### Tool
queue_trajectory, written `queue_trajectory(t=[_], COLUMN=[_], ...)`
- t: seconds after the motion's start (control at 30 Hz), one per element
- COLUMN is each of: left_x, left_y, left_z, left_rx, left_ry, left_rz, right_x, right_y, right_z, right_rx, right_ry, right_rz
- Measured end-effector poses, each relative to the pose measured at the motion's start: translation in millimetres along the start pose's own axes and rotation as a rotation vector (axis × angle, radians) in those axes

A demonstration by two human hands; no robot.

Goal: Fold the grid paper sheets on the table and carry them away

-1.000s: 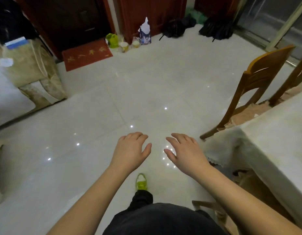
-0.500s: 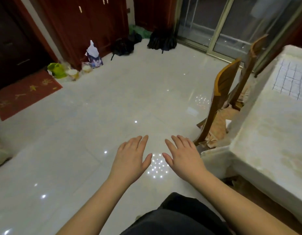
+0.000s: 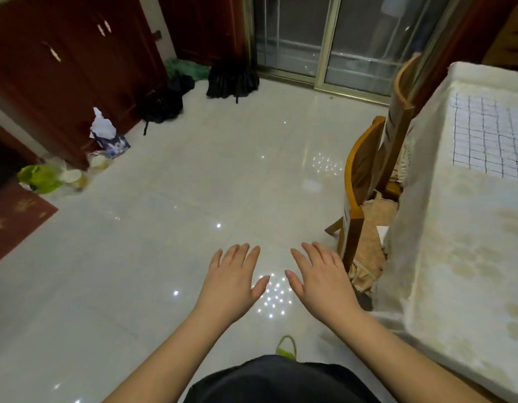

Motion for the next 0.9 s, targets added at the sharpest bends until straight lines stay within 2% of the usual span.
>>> queue_trajectory(t=[0.23,0.33,0.47,0.6,0.73,0.9], left_x=[30.4,53.2,83.3,121.9,149.5,151.7], left_y=[101.8,147.6,210.6,265.8,316.9,382.5], left_z=[-13.4,-10.7,-5.0,-1.6,-8.0,-16.4], left_rx=[-0.034,-0.061,-0.048,-0.065,-0.115,-0.151], left_ry=[-0.025,-0.05,-0.099,-0.071,-0.039,-0.006], left_rz=[0.038,0.047,0.089,0.128,0.223,0.325], right_x=[-6.4,-7.0,11.9,38.6,43.5,28.3], right_y=[92.5,133.7,197.9,264.8,313.3,348.2], right_z=[-31.7,-34.1,-29.3,-40.3,-64.6,-67.9], right_rx=[-0.051,-0.036,0.006,-0.021,-0.095,-0.104], right_ry=[0.018,0.01,-0.001,0.006,0.041,0.103], right_rz=[0.018,0.08,0.111,0.098,0.159,0.219])
Point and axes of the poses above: each hand's wrist, its own y-axis towards the middle knuckle, its own z-axis out of the palm, x = y × z, the point moved 10 cm from there along y, towards the middle knuckle, and after that the axes turned 15 degrees about y, right-handed, at the moved point
